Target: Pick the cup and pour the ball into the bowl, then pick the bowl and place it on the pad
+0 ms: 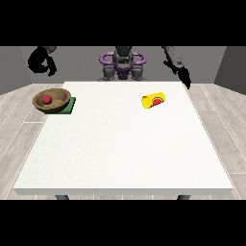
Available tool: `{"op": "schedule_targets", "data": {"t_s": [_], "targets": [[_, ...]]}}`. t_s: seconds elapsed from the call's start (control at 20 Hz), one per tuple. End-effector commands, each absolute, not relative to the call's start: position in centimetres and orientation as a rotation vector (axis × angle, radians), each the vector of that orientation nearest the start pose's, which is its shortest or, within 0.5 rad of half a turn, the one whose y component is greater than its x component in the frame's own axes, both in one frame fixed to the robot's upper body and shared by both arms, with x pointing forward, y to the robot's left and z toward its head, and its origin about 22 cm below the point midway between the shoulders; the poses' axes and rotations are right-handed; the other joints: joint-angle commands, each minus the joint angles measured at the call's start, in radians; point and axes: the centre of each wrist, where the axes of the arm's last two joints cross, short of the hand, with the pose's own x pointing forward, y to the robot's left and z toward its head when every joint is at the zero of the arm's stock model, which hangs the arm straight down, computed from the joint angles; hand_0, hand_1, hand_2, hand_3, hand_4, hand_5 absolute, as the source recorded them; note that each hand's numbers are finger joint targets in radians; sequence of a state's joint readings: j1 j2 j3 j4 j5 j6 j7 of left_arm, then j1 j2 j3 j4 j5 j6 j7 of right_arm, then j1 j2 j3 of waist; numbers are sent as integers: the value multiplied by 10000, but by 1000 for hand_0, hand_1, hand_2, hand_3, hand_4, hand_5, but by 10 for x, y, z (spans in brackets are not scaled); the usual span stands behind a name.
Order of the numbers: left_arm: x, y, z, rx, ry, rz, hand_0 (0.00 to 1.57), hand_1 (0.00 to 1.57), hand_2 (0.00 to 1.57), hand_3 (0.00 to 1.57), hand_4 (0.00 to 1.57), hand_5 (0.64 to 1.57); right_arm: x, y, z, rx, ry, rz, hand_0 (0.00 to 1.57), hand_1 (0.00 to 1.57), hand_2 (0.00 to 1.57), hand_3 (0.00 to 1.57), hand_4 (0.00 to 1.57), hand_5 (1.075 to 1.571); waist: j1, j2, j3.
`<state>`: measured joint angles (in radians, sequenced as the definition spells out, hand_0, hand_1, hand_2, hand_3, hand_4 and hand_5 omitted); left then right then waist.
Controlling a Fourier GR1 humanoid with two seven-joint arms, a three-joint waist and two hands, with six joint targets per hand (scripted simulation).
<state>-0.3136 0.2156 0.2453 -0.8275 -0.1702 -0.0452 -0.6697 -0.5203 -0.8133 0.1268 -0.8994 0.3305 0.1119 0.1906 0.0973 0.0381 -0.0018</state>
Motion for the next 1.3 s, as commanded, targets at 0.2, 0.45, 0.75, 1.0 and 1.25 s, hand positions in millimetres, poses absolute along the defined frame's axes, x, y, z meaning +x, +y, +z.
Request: {"op": "schedule_targets", "data": {"t_s": [0.2, 0.45, 0.75, 1.0, 1.25], "targets": [[302, 386, -28, 3177, -20164, -1389, 0, 0, 0, 0, 0, 1063, 325, -479, 116, -10816, -11143, 5851, 1571, 1571, 1571, 1539, 1507, 1570, 139, 2226, 26], [308, 422, 17, 2697, -21339, -1031, 0, 0, 0, 0, 877, 1175, 317, -489, 82, -11046, -11723, 4245, 1571, 1571, 1571, 1571, 1400, 1562, 688, 3236, 41], [293, 442, 26, 3055, -21629, -629, 0, 0, 0, 0, 886, 1192, 318, -494, 69, -9218, -12477, 1430, 1571, 1571, 1571, 1496, 999, 1451, 382, 3423, 52], [285, 444, 24, 2924, -21372, -416, 0, 0, 0, 0, 860, 1163, 326, -489, 61, -7306, -12582, -1006, 1571, 1571, 1571, 1311, 358, 1399, 235, 3240, 70], [268, 453, 29, 3106, -22005, -512, 0, 0, 0, 0, 861, 1188, 307, -539, 117, -7879, -12992, -2308, 146, 146, 630, 236, 0, 1237, 442, 3687, 44]]}}
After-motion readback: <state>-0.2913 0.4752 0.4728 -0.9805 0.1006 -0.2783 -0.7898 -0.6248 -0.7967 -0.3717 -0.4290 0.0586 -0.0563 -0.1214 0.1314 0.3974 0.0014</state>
